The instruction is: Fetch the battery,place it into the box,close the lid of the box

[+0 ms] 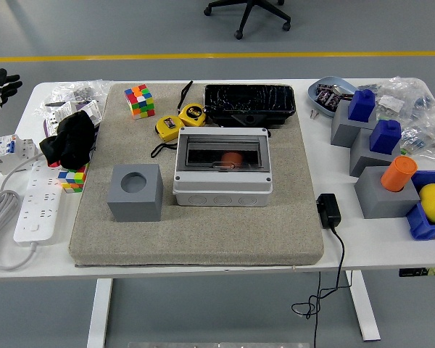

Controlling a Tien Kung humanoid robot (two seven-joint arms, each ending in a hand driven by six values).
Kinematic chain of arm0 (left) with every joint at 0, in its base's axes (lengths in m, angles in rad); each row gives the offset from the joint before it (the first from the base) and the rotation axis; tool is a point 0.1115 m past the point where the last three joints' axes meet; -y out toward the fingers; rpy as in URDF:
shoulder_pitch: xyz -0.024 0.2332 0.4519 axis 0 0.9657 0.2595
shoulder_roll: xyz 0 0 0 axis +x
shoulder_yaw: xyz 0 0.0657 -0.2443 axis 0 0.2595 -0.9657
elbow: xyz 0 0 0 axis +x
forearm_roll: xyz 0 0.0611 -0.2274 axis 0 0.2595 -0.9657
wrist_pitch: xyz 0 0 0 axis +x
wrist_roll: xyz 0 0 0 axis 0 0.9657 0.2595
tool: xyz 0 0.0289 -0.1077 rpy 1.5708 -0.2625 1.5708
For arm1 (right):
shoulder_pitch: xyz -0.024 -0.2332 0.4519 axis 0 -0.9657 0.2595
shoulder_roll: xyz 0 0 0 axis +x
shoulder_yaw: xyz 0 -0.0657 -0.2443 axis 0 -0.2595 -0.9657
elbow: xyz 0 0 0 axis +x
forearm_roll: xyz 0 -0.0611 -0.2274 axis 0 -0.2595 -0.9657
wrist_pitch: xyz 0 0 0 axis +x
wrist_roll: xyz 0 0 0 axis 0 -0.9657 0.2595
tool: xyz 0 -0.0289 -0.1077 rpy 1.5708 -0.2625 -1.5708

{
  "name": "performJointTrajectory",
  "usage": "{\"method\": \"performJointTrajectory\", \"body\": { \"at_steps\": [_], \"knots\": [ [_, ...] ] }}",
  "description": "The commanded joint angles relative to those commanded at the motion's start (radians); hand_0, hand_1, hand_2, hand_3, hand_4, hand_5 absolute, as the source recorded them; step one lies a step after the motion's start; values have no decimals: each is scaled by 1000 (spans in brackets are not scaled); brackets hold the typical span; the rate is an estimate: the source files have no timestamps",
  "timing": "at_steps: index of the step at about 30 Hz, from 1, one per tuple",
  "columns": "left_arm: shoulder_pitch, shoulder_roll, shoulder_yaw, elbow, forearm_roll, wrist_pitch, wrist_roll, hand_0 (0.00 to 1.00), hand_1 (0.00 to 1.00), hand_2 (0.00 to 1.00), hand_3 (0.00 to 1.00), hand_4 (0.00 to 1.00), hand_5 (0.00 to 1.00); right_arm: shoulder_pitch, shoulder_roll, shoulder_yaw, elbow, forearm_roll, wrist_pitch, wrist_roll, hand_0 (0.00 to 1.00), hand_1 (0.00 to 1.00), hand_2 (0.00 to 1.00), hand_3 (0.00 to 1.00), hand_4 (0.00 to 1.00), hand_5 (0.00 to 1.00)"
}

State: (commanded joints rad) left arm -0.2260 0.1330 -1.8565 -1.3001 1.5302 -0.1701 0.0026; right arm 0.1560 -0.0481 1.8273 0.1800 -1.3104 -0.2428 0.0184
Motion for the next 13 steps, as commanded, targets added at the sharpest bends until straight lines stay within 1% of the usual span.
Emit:
{"method": "performJointTrajectory", "body": {
  "at_steps": [13],
  "knots": [
    [-2,0,1,1,-2,0,0,960,894,822,781,998,998,1,1,3,0,-1,2,2,832,823,774,808,998,998]
  ]
}}
